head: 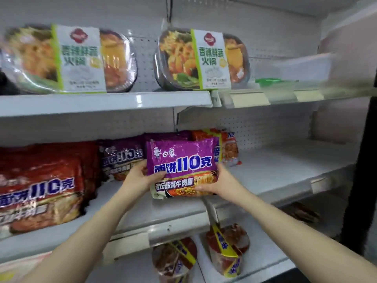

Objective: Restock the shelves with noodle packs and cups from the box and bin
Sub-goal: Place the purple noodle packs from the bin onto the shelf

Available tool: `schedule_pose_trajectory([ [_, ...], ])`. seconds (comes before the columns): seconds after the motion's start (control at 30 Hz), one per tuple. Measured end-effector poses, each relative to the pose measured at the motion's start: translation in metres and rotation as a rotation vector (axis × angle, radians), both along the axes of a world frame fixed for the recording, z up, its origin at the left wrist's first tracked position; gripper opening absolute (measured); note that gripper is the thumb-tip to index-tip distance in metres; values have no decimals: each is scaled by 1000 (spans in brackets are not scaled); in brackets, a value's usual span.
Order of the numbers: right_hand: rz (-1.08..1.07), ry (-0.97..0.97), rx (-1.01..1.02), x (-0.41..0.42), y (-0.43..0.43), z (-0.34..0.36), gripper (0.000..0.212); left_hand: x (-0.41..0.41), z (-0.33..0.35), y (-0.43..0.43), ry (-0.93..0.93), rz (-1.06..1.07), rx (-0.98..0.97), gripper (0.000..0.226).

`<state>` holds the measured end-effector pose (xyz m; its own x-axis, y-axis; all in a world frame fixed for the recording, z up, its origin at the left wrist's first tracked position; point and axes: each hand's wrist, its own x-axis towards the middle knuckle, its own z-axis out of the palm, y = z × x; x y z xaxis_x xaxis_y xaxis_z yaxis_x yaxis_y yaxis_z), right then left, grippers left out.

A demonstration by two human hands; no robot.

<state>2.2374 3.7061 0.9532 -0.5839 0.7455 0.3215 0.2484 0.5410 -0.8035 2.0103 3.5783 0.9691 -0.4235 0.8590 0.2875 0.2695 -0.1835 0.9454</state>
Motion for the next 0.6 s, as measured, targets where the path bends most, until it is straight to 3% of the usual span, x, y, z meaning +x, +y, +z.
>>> schedule_pose_trajectory([
  [0.07, 36, -54, 50, -43, 2, -4, 83, -29, -3, -12, 62, 35, -52, 48],
  [0.2, 106, -135, 149, -99, 13, -20, 64, -69, -23, -18, 247, 78, -179, 81],
  [0.27, 83, -153, 157, -114, 23, -22, 65, -78, -26, -9, 350, 130, -231, 88],
  [0.47, -125, -260, 197, -130, 58, -20, 63, -91, -26, 53, 559, 191, -260, 82],
  [0.6, -300, -363, 161, -135, 81, -18, 75, -91, -33, 98, 611, 225, -247, 64],
])
